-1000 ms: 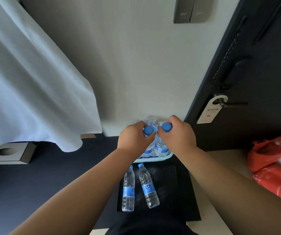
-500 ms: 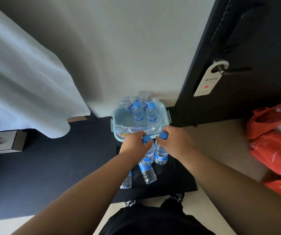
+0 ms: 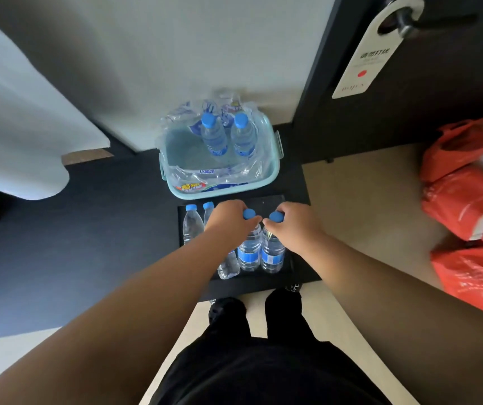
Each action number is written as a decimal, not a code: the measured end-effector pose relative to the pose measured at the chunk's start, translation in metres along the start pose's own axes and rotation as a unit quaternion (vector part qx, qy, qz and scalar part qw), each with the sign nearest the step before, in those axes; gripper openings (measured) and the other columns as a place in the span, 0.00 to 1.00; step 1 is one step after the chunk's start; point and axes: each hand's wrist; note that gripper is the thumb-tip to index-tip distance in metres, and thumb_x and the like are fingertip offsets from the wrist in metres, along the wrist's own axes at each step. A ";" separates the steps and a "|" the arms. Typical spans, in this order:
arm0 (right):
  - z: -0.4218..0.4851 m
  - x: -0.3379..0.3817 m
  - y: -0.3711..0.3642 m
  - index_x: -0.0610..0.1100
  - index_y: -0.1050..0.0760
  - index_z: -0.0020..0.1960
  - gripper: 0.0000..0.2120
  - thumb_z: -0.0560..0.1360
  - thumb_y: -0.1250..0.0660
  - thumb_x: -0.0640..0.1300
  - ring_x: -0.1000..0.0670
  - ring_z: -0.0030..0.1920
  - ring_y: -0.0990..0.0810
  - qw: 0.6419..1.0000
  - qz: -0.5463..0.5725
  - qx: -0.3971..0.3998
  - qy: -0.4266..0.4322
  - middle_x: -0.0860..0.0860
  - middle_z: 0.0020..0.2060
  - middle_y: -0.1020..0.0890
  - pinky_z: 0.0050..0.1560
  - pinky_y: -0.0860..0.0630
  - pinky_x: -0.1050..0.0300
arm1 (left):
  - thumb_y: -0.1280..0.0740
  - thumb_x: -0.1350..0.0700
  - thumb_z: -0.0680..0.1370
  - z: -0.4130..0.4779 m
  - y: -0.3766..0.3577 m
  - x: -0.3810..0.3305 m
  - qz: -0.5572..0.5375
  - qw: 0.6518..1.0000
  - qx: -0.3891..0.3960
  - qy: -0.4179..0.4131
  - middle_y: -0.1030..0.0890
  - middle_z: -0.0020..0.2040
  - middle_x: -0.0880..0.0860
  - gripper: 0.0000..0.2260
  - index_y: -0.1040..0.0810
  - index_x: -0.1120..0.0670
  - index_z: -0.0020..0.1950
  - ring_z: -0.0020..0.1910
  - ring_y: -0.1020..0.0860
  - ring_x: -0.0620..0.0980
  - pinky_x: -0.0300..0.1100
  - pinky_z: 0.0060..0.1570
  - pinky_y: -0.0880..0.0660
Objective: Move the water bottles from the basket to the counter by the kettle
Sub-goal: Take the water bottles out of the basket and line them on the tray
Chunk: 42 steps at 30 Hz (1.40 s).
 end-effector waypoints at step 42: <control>0.038 0.032 -0.035 0.48 0.27 0.70 0.23 0.82 0.39 0.61 0.47 0.51 0.17 0.984 -0.135 0.118 -0.017 0.49 0.57 0.19 0.51 0.18 0.48 | 0.38 0.38 0.79 0.016 0.024 0.062 0.123 0.991 0.039 0.041 0.18 0.50 0.49 0.19 0.25 0.50 0.63 0.47 0.18 0.53 0.47 0.45 0.26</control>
Point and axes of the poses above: each hand's wrist, its own z-axis towards the middle knuckle, its own y-axis out of the back of the hand, x = y × z
